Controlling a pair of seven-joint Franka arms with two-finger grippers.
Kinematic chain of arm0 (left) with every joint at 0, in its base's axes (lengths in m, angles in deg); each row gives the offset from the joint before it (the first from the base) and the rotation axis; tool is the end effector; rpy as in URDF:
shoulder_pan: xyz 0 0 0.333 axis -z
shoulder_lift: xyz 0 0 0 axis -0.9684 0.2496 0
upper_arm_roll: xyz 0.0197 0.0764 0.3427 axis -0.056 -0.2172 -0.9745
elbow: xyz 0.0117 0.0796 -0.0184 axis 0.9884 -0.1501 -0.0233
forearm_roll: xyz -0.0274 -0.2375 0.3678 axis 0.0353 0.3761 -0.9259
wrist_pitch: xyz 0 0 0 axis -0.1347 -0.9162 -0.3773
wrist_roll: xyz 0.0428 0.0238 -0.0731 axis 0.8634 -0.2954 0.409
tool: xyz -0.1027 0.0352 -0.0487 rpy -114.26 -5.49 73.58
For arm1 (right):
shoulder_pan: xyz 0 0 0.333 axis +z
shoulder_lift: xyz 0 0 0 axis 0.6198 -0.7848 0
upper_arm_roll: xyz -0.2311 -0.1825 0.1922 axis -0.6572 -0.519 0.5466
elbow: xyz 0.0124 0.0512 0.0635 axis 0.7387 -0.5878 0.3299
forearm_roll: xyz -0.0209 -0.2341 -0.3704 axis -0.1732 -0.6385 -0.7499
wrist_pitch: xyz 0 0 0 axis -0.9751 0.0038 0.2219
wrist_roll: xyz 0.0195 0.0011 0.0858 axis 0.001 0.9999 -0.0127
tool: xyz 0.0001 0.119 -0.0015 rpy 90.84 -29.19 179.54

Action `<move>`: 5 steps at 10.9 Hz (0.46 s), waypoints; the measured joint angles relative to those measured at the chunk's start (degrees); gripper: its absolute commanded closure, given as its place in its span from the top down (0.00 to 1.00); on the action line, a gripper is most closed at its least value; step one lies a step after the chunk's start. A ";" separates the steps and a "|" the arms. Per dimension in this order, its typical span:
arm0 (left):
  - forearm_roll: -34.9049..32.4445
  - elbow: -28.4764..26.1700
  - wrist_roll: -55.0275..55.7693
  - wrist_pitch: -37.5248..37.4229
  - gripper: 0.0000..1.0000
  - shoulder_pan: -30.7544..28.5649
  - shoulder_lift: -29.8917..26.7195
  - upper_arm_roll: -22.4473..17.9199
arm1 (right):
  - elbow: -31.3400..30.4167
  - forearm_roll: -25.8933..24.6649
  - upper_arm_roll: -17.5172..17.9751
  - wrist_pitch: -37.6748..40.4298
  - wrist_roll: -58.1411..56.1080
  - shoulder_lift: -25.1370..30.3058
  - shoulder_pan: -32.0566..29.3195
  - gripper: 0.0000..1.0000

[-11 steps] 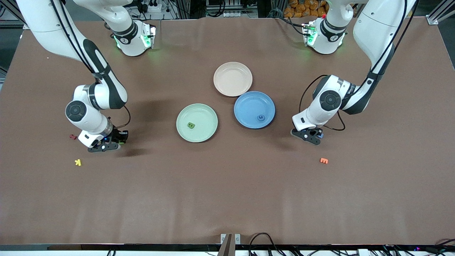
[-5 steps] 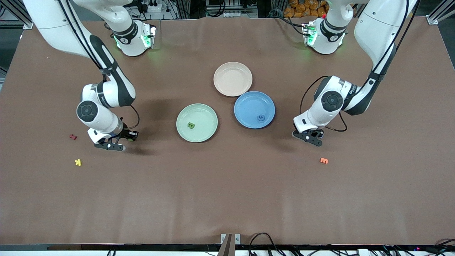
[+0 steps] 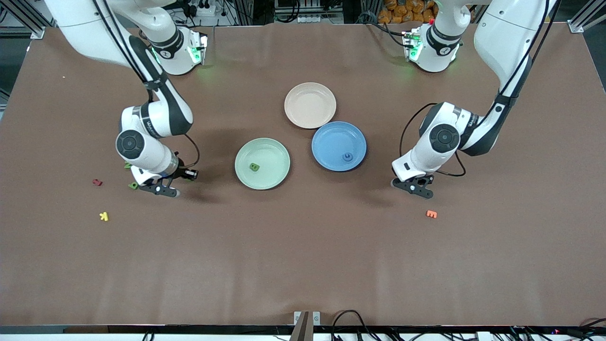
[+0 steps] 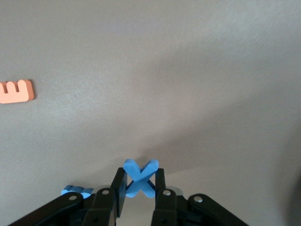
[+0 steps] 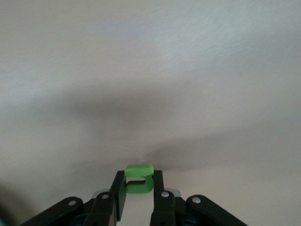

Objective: Sort letters by color into matching plates
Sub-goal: 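Carry the u to the green plate while the left carries x to blue plate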

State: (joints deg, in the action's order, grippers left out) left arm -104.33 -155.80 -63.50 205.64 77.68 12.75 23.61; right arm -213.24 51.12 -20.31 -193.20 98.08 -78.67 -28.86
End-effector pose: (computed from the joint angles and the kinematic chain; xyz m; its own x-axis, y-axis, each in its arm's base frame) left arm 0.5808 -0.2099 0.1891 0.9244 -0.3804 -0.0269 -0.3810 -0.9243 -0.0236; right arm 0.5746 0.1264 0.1863 0.9678 -0.2343 -0.0917 -0.2349 -0.9720 0.0042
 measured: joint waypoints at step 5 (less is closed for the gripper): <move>0.60 3.68 8.78 -5.03 0.00 2.64 -0.17 2.93 | 0.20 3.14 0.25 1.70 7.79 1.82 8.42 0.19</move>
State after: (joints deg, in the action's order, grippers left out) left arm -103.73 -152.12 -54.72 200.61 80.32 12.58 26.54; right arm -213.04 54.26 -20.07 -191.51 105.87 -76.84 -20.44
